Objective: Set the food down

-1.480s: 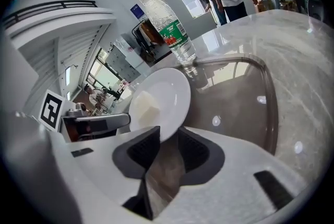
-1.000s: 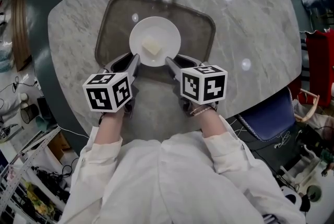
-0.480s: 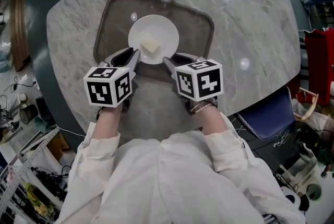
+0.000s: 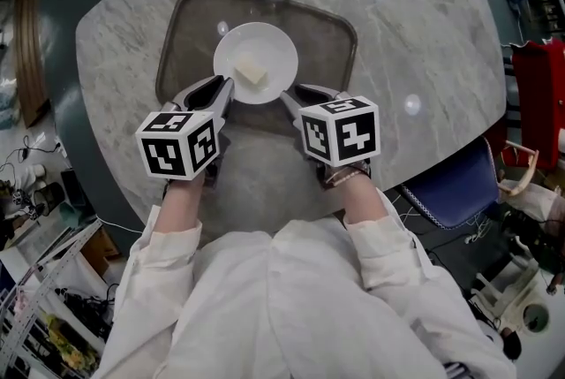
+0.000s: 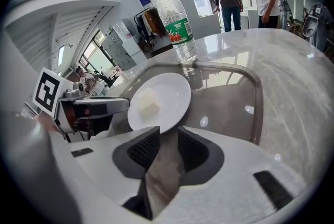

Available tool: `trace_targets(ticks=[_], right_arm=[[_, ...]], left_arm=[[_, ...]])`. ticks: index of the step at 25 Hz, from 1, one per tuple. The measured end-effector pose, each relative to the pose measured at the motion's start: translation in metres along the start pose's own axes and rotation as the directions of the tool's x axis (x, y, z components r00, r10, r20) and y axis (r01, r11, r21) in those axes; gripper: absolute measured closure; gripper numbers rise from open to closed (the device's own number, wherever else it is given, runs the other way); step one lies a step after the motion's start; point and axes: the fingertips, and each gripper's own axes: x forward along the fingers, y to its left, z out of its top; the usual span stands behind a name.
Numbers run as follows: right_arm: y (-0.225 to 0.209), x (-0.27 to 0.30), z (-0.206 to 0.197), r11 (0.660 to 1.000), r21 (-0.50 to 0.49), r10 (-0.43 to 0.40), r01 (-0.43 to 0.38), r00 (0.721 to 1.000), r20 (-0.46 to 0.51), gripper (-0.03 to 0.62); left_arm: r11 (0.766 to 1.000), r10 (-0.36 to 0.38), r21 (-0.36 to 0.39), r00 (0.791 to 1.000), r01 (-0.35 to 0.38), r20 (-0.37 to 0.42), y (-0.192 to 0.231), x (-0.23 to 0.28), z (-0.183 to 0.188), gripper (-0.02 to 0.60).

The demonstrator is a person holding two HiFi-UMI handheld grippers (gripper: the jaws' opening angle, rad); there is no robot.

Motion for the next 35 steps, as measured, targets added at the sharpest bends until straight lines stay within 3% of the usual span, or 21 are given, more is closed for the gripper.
trace_targets(ticks=[9, 15, 18, 23, 29, 35], right_arm=[[0.014, -0.018, -0.003, 1.000, 0.012, 0.015, -0.016, 0.996, 0.084, 0.513], [0.036, -0.043, -0.011, 0.997, 0.000, 0.075, -0.076, 0.982, 0.175, 0.574], [0.054, -0.057, -0.016, 0.990, 0.005, 0.132, -0.138, 0.958, 0.256, 0.585], [0.078, -0.080, -0.037, 0.991, 0.005, 0.124, -0.133, 0.934, 0.334, 0.591], [0.104, -0.110, -0.056, 0.995, -0.039, 0.099, -0.091, 0.896, 0.434, 0.591], [0.124, -0.117, -0.093, 1.000, -0.003, 0.005, -0.004, 0.888, 0.461, 0.591]], left_arm=[[0.998, -0.054, 0.012, 0.997, 0.054, 0.055, -0.012, -0.021, 0.006, 0.517], [0.987, -0.145, 0.084, 0.985, 0.137, 0.089, -0.037, -0.049, -0.001, 0.517], [0.971, -0.223, 0.117, 0.966, 0.208, 0.133, -0.051, -0.068, -0.004, 0.525], [0.945, -0.316, 0.146, 0.933, 0.293, 0.172, -0.066, -0.103, -0.019, 0.535], [0.910, -0.400, 0.190, 0.900, 0.369, 0.170, -0.081, -0.144, -0.042, 0.541], [0.861, -0.493, 0.225, 0.859, 0.457, 0.142, -0.087, -0.180, -0.074, 0.545]])
